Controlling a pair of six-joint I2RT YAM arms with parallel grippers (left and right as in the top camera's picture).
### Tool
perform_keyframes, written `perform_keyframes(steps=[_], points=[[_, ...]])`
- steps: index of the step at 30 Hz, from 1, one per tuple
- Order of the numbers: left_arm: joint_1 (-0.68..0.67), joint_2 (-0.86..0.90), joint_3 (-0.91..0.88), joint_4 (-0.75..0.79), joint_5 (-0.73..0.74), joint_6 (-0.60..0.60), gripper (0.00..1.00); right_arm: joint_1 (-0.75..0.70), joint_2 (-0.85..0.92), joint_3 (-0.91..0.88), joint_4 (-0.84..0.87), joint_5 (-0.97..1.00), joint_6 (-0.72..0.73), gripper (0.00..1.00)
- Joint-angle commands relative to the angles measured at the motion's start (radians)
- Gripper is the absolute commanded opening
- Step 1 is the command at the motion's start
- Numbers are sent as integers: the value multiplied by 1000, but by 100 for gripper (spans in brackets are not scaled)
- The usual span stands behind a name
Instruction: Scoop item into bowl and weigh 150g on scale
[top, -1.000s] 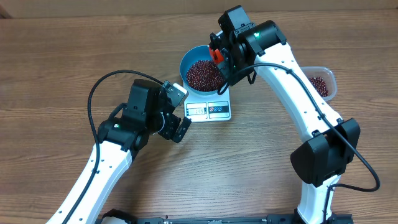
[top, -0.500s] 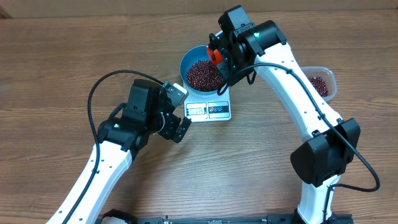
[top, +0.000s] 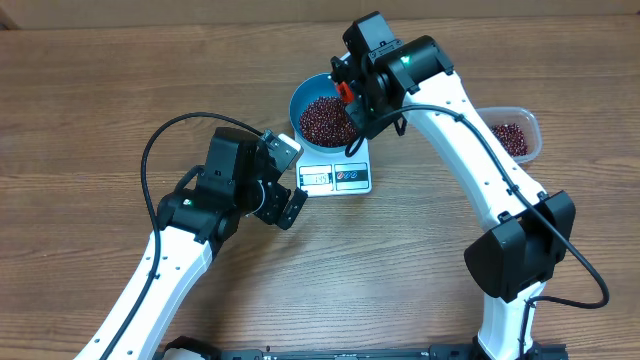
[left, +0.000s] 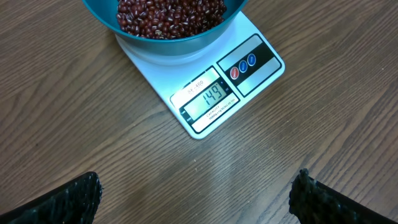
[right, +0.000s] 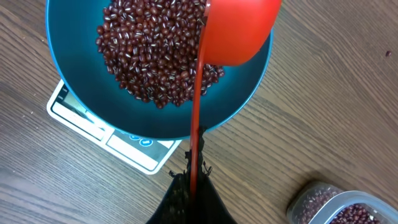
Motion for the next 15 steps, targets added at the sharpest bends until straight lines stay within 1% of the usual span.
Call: perform_keyframes(steps=[1, 15], points=[[3, 6, -2, 1, -6, -11, 99, 3, -46, 40, 8, 11, -8, 4], [3, 6, -2, 1, -6, -11, 100, 3, -46, 40, 24, 15, -27, 4]])
